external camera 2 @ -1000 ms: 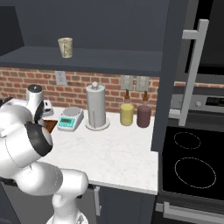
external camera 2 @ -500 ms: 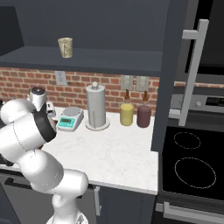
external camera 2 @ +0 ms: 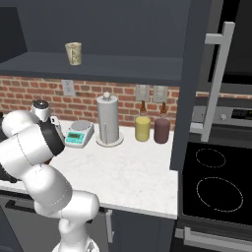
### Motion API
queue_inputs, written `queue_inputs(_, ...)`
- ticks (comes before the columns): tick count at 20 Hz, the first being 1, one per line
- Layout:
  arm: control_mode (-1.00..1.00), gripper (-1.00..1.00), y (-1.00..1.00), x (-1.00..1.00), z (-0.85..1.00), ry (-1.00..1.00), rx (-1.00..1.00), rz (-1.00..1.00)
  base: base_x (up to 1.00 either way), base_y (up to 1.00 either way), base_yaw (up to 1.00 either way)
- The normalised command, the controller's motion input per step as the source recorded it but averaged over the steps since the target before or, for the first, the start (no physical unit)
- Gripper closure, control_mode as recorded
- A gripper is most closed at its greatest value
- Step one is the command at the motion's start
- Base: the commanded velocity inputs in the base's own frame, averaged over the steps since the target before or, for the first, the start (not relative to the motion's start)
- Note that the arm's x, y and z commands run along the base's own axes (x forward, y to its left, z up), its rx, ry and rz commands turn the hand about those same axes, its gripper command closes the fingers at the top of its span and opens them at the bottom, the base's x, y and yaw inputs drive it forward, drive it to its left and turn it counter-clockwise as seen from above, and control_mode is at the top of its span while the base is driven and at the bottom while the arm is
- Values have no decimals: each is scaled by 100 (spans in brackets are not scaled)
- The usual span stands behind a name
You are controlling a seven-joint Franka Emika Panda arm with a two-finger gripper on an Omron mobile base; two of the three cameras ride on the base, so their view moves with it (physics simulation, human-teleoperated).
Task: Pick the kettle from the counter and place it on the tray. Then pick the mug from the cabinet and place it on the tray. Then close the cabinet doors.
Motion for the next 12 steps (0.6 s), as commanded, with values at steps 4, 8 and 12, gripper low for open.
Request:
queue_inputs(4,-100,-100,0,0,-4,0,0,0,0,0,0)
queue_inputs(8,-100,-100,0,-3,-1,0,0,0,0,0,0)
queue_inputs(12,-100,-100,0,-40,2,-5,0,0,0,0,0)
